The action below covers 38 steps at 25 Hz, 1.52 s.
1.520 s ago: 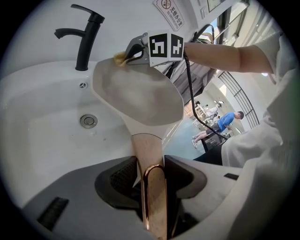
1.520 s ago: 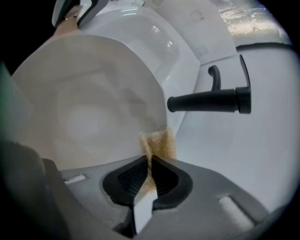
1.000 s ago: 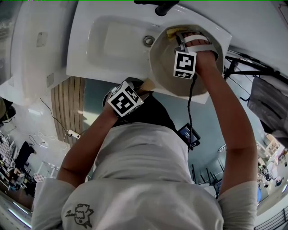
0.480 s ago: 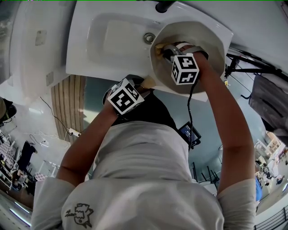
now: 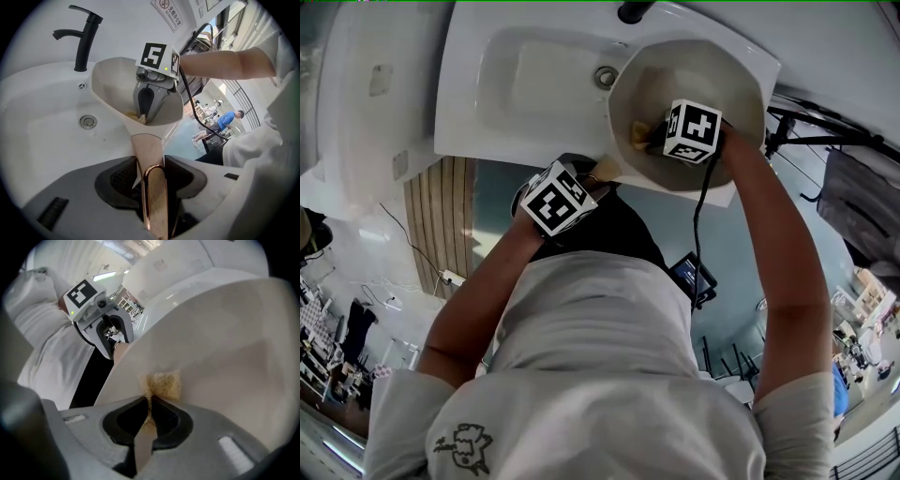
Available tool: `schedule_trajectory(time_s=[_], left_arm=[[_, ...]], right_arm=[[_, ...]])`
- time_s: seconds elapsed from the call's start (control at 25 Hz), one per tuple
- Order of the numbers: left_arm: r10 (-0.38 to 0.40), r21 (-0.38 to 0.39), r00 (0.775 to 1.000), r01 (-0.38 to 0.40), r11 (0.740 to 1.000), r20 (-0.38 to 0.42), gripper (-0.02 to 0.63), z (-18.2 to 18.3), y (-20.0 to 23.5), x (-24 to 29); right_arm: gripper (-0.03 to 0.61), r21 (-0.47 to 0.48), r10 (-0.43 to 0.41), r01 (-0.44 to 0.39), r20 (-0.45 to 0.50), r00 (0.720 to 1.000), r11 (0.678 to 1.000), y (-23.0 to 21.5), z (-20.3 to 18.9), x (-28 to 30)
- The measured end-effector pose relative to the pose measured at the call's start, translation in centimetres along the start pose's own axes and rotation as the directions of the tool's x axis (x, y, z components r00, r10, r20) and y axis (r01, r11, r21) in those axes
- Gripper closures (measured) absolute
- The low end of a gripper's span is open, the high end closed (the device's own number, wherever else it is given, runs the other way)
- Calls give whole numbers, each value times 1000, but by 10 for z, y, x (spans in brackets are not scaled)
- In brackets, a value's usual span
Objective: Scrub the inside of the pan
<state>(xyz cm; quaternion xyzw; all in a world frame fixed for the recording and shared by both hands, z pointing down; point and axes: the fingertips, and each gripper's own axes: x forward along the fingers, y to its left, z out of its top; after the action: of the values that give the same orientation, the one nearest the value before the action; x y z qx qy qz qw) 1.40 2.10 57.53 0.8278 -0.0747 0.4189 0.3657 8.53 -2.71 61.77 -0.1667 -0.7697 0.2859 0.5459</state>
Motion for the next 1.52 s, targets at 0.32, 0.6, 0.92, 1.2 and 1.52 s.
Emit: schedule_trajectory(time_s=[0.32,0.6,0.92,1.2,1.52], left_arm=[[3,-1,1000,-3,1000,0,431,1,-2,-1],[7,-6,1000,-7,1000,-1,431,1,-2,-2],[8,-3,1000,-8,1000,-1,431,1,-2,-2],[19,8,1000,-19,1000,-6,431,0,1,-1],[33,29,999,-32,999,-12,431,0,5,0]], right_arm=[[551,398,235,-126,-237,943,908,20,-57,-8],[552,446,225,53,-547,807,894,18,-114,-42],[552,125,-140,456,-852,505,881,-44,-147,-115],[552,-335,-706,711,-634,316,619,-130,-92,-151],[551,-513,-955,810,-221,196,285,-144,-24,-175]])
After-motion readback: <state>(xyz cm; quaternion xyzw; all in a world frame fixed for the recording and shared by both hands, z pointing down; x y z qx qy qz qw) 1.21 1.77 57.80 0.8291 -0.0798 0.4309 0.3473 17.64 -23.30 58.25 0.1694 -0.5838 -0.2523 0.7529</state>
